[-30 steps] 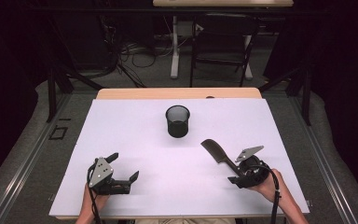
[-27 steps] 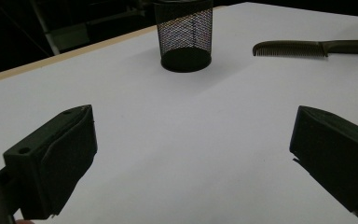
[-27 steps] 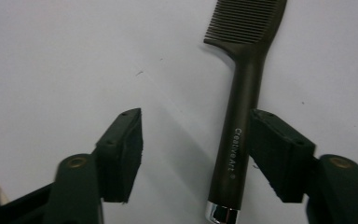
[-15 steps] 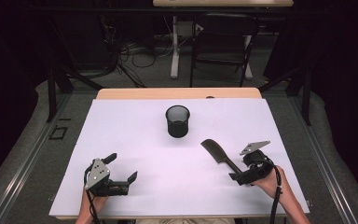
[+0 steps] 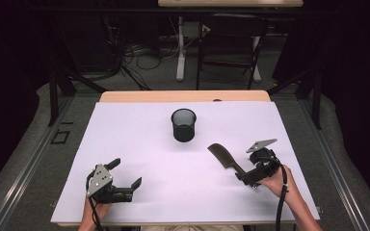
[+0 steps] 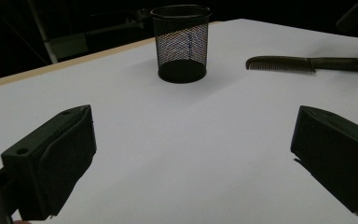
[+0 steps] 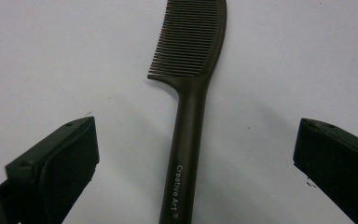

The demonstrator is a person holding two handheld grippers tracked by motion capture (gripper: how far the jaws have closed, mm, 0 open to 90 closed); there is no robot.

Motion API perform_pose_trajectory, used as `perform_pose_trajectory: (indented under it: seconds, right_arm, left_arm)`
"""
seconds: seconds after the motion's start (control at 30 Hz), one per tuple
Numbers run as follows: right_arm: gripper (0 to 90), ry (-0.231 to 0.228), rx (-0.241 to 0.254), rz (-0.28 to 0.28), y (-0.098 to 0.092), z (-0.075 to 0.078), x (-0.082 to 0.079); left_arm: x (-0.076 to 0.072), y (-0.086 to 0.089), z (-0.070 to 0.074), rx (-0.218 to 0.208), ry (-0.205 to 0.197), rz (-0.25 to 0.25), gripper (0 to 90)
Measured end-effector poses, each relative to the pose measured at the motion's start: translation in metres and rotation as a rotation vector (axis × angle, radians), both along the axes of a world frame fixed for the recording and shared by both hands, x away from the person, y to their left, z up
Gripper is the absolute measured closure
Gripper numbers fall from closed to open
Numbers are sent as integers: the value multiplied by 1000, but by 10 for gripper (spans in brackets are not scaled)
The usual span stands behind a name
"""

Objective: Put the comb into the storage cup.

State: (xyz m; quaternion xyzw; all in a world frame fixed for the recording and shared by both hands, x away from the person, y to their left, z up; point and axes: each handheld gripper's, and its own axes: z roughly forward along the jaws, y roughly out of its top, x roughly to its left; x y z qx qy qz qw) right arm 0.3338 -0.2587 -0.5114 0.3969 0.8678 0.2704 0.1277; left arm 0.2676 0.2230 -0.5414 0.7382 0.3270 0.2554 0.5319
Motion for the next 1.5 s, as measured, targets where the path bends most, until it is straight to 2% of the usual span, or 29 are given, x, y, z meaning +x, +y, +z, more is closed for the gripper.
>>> perform_pose_trajectory:
  seconds: [0.2,0.33,0.4,0.5,0.63,0.67,0.7,0.73,0.8,0.83,0.97,1.0,1.07,1.1,1.2,1.23,1.27,1.3,1.33,1.37,1.4,1.43,1.47,1.5]
  right_arm:
    - [0,21,-17,-1,6,2,6]
    - [0,24,-40,15,15,1,11]
    - [0,41,-65,32,20,0,13]
    - [10,45,-76,28,22,-2,14]
    - [140,55,-73,26,25,-1,14]
    - [188,64,-94,33,25,0,15]
    - [188,64,-94,33,25,0,15]
    - [274,71,-90,27,27,0,15]
    - [333,83,-101,21,28,1,15]
    - [333,83,-101,21,28,1,15]
    - [474,122,-118,10,30,1,18]
    - [497,127,-136,10,31,1,19]
    - [527,138,-139,-3,33,-2,21]
    - [544,158,-170,5,33,-1,23]
    - [605,183,-207,-10,37,-4,27]
    - [605,183,-207,-10,37,-4,27]
    - [622,161,-175,-15,38,-7,28]
    - [631,244,-297,0,40,1,31]
    - [639,136,-163,-25,41,-12,30]
    - [639,136,-163,-25,41,-12,30]
    - [641,96,-106,-55,44,-19,29]
    - [642,216,-224,-48,45,-9,30]
    - [645,196,-233,-16,44,-11,33]
    - [649,205,-254,-10,44,-11,35]
  left_arm:
    - [1,-1,0,-1,-1,-1,1]
    - [1,-1,0,0,2,1,1]
    - [1,-1,-1,3,6,3,1]
    - [1,-1,-1,1,7,4,1]
    - [2,-1,-1,6,5,2,2]
    - [2,-1,-1,8,5,1,2]
    - [3,-2,-1,7,7,1,2]
    - [3,-2,-1,7,9,4,2]
    - [4,-3,-1,10,7,1,2]
    - [4,-3,-1,10,7,1,2]
    - [5,-3,-1,13,9,-2,2]
    - [5,-3,-1,13,9,-3,2]
    - [5,-3,-1,14,9,-3,2]
    - [5,-4,-1,12,10,-3,2]
    - [5,-4,-1,12,11,-4,2]
    - [5,-3,-1,14,8,-4,2]
    - [5,-3,-1,14,9,-4,2]
    - [5,-3,-1,14,11,-3,2]
    - [5,-3,-1,13,11,-4,2]
    - [5,-3,-1,13,11,-4,2]
    - [5,-3,-1,13,11,-4,2]
    - [5,-3,-1,13,12,-4,2]
    - [5,-3,-1,12,12,-4,2]
    - [5,-3,-1,12,12,-4,2]
